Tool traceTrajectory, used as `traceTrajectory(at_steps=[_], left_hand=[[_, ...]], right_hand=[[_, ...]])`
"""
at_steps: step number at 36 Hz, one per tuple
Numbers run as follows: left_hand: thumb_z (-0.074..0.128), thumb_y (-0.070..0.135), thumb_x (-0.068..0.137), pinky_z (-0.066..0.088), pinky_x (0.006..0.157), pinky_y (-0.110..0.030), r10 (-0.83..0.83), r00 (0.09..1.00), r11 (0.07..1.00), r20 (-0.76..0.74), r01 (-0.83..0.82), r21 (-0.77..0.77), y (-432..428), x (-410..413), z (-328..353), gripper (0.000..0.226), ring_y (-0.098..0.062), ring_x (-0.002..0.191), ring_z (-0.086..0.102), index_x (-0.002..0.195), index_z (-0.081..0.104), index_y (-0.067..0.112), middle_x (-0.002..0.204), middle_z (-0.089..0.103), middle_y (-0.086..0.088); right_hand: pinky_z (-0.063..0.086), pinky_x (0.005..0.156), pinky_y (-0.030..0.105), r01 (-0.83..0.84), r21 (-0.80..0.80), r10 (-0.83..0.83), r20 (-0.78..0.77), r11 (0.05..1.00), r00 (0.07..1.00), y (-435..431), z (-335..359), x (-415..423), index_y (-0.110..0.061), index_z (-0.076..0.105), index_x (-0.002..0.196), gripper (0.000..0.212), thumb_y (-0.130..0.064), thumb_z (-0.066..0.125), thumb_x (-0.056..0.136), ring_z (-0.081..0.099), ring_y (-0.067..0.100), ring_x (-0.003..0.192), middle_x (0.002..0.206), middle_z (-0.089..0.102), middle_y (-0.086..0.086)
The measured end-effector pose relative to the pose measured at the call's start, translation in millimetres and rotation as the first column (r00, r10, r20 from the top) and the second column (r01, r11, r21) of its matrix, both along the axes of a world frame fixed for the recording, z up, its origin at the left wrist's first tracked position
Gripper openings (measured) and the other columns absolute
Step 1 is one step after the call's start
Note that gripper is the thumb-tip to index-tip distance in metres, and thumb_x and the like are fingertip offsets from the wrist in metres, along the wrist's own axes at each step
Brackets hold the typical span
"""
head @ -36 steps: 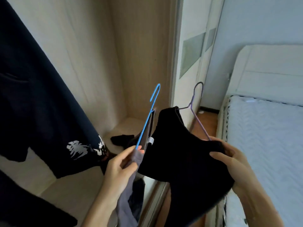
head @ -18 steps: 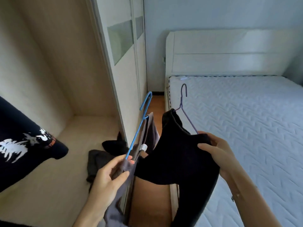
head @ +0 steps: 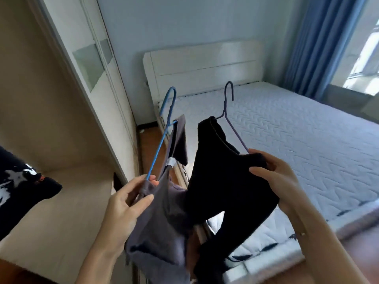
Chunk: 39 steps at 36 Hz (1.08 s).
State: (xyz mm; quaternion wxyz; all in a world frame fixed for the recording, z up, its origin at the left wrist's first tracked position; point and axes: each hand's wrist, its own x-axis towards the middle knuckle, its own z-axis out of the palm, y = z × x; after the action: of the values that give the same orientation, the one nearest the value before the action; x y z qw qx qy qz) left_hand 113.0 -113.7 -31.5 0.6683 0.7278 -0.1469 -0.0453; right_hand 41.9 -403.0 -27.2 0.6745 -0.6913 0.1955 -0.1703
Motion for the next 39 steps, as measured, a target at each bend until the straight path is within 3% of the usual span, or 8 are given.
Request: traceTrajectory(at_steps=[7,12,18,23,28,33,36,39], left_hand=[[0.061,-0.011,0.081,0.052,0.074,-0.007,-0.117,0.99,0.992,-0.075,0.12,0.049,21.4,-91.4,-23.9,0.048,0.0,0.087,0.068,0.087,0.074,0.034,0.091,0.075,0.01],[0.063,-0.011,0.08,0.052,0.073,-0.008,-0.249,0.963,0.962,-0.1,0.258,0.087,9.7,-139.8,-17.6,0.044,-0.004,0.093,0.069,0.091,0.074,0.029,0.094,0.076,0.007],[0.062,-0.016,0.078,0.048,0.07,-0.002,-0.455,0.887,0.876,-0.079,0.461,0.141,-37.1,-196.4,4.5,0.065,0.005,0.083,0.069,0.076,0.074,0.047,0.086,0.076,0.013],[0.061,-0.017,0.077,0.047,0.069,-0.001,-0.534,0.843,0.835,-0.068,0.538,0.115,-95.2,-242.6,10.2,0.061,0.008,0.079,0.067,0.074,0.075,0.043,0.083,0.076,0.013],[0.059,-0.02,0.077,0.05,0.068,-0.004,-0.591,0.797,0.795,-0.127,0.602,0.076,-171.3,-305.5,-7.8,0.045,0.001,0.078,0.069,0.088,0.074,0.021,0.086,0.077,0.002],[0.073,-0.01,0.067,0.051,0.072,-0.005,-0.64,0.752,0.761,-0.156,0.648,0.002,-267.1,-362.8,-27.8,0.037,-0.001,0.081,0.07,0.085,0.077,0.022,0.088,0.077,0.001],[0.065,-0.015,0.075,0.05,0.077,-0.006,-0.691,0.712,0.716,-0.124,0.698,0.02,-321.5,-383.4,-26.4,0.053,0.0,0.084,0.069,0.079,0.076,0.036,0.086,0.076,0.006],[0.061,-0.016,0.079,0.049,0.079,-0.005,-0.742,0.665,0.661,-0.088,0.747,0.066,-373.2,-397.5,-19.4,0.051,-0.001,0.086,0.069,0.081,0.077,0.032,0.09,0.076,0.005]], right_hand=[[0.05,0.062,0.007,0.151,0.026,-0.15,-0.041,0.988,0.988,19.8,-25.3,-142.7,-0.027,0.067,0.105,0.042,0.006,0.059,0.082,0.068,-0.002,0.08,0.089,0.075,-0.015],[0.056,0.077,0.021,0.284,0.091,-0.277,-0.081,0.954,0.957,11.4,-28.8,-233.4,-0.021,0.068,0.112,0.043,0.008,0.058,0.081,0.067,0.018,0.091,0.103,0.073,0.005],[0.056,0.079,0.029,0.364,0.127,-0.354,-0.095,0.923,0.931,-20.6,-19.9,-318.7,-0.019,0.068,0.112,0.042,0.007,0.058,0.081,0.068,0.022,0.089,0.104,0.073,0.01],[0.059,0.065,0.022,0.422,0.134,-0.418,-0.059,0.897,0.907,-65.2,-15.2,-397.4,-0.019,0.069,0.109,0.04,0.007,0.058,0.081,0.07,0.019,0.079,0.097,0.074,0.009],[0.057,0.06,0.02,0.458,0.11,-0.455,-0.054,0.882,0.889,-126.1,-14.2,-495.9,-0.022,0.07,0.109,0.042,0.004,0.063,0.078,0.072,0.015,0.077,0.096,0.075,0.006],[0.058,0.067,0.025,0.542,0.081,-0.537,-0.075,0.836,0.84,-193.8,-14.1,-582.9,-0.026,0.07,0.108,0.063,-0.027,0.082,0.047,0.072,0.018,0.081,0.097,0.075,0.005],[0.058,0.066,0.022,0.596,0.082,-0.592,-0.072,0.799,0.803,-233.5,-11.7,-618.0,-0.024,0.071,0.106,0.045,-0.009,0.074,0.064,0.071,0.015,0.079,0.099,0.075,0.007],[0.057,0.065,0.02,0.622,0.054,-0.618,-0.077,0.781,0.783,-274.8,-3.5,-643.9,-0.023,0.071,0.106,0.042,0.0,0.067,0.071,0.071,0.013,0.078,0.099,0.075,0.005]])
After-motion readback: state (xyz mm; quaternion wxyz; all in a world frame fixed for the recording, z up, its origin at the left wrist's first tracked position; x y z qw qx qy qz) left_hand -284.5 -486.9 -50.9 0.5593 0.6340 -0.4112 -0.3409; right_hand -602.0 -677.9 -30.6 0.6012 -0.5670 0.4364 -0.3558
